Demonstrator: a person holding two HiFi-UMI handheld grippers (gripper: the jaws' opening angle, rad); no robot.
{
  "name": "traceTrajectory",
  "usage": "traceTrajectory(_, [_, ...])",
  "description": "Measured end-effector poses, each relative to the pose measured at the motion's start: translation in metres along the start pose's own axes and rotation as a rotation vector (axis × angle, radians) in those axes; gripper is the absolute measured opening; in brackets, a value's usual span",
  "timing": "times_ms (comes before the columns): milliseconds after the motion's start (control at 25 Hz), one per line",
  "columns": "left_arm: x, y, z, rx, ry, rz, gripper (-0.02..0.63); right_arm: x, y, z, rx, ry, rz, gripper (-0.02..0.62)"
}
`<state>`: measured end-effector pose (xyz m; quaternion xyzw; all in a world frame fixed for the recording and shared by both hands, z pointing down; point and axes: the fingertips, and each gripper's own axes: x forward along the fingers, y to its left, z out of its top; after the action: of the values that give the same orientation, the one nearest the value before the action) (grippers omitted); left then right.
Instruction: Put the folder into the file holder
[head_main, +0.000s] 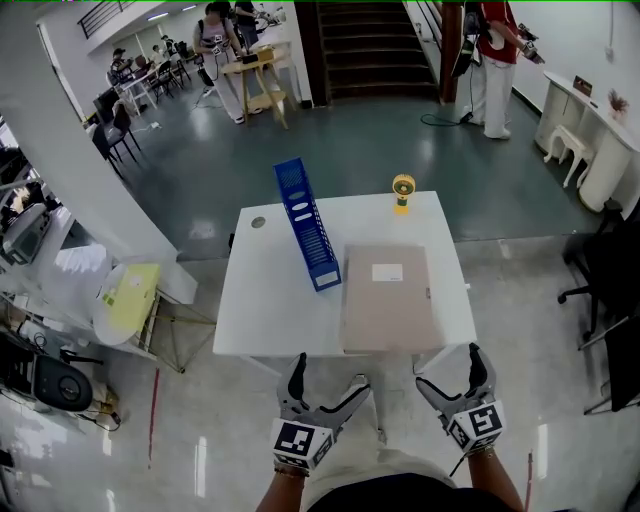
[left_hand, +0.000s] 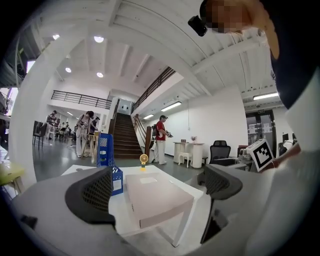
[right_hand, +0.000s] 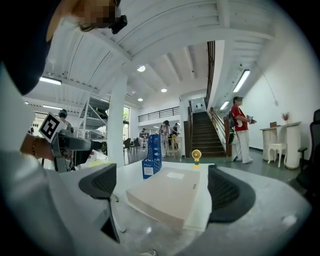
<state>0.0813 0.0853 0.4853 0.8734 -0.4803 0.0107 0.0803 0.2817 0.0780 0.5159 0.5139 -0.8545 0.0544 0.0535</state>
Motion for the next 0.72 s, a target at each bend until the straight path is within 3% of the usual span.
traceTrajectory(240, [0.048,0.018,-0.041,-0.014,0.141,-0.096,0.561,0.042,-0.028,-0.02,0.018,0.072,0.0,0.555])
traceTrajectory(440, [0.103,0.056,-0.061,-0.086,0.204,-0.103,0.561,0.088,-0.054,-0.039,0.15,0.119,0.034,0.555])
traceTrajectory(520, [0.12,0.065,-0.075,-0.132,0.249,-0.124,0.561,0.104,-0.058,-0.055,0.181,0.177,0.042,0.557])
traceTrajectory(720, [0.166,0.086,-0.106,-0.249,0.359,-0.178,0.561,0.154,-0.067,-0.092,0.221,0.397,0.153,0.574])
